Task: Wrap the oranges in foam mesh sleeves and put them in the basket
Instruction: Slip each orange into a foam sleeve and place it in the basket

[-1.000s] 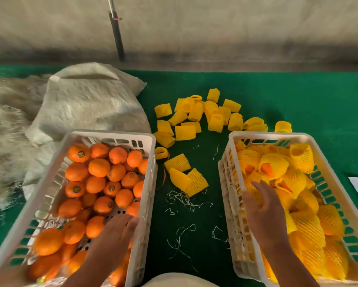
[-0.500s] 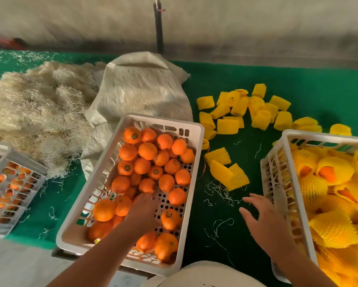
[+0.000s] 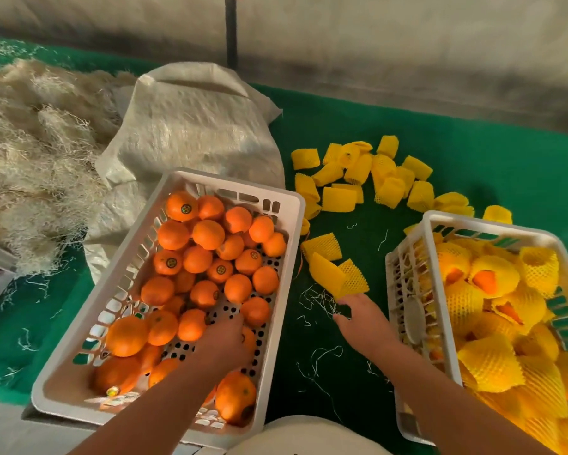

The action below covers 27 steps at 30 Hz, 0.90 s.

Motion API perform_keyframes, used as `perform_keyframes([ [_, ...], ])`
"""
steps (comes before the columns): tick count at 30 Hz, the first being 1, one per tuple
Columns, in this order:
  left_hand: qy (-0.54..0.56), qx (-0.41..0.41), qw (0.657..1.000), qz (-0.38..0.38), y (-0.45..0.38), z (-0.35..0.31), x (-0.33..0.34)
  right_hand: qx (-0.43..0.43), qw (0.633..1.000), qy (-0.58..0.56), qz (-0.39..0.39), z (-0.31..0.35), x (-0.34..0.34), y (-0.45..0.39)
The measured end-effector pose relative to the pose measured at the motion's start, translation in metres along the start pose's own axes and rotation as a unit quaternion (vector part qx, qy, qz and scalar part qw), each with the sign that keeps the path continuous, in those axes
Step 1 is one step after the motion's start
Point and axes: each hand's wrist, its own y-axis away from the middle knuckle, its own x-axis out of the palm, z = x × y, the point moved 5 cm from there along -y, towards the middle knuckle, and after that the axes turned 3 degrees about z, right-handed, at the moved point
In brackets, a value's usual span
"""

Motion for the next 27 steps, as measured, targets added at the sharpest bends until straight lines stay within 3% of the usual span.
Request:
perform_keyframes([
  [4,0.112,-0.044,0.990,-0.068,0.015,0.010,-0.030,0.048,0.997,-0.065,0.017,0.004,-0.006,-0.034],
  [8,0.184,-0.038,0.972,-0.141,0.044,0.009,-0.057,0.128,0.964,-0.217,0.083,0.007,0.005,-0.058],
  [14,0.250,0.000,0.952,-0.174,0.072,-0.007,-0.080,0.088,0.960,-0.262,-0.033,0.023,0.002,-0.074],
  [17,0.268,0.055,0.953,-0.133,0.077,-0.032,-0.090,0.069,0.945,-0.301,-0.111,0.026,-0.009,-0.061],
  [20,0.261,0.122,0.956,-0.048,0.077,-0.065,-0.094,0.040,0.907,-0.402,-0.120,0.027,-0.020,-0.034],
  [24,0.186,0.218,0.958,0.038,0.078,-0.112,-0.089,-0.020,0.912,-0.396,-0.103,0.020,-0.034,0.015],
  [27,0.173,0.235,0.952,0.098,0.078,-0.136,-0.073,-0.028,0.918,-0.378,-0.117,0.009,-0.040,0.045],
])
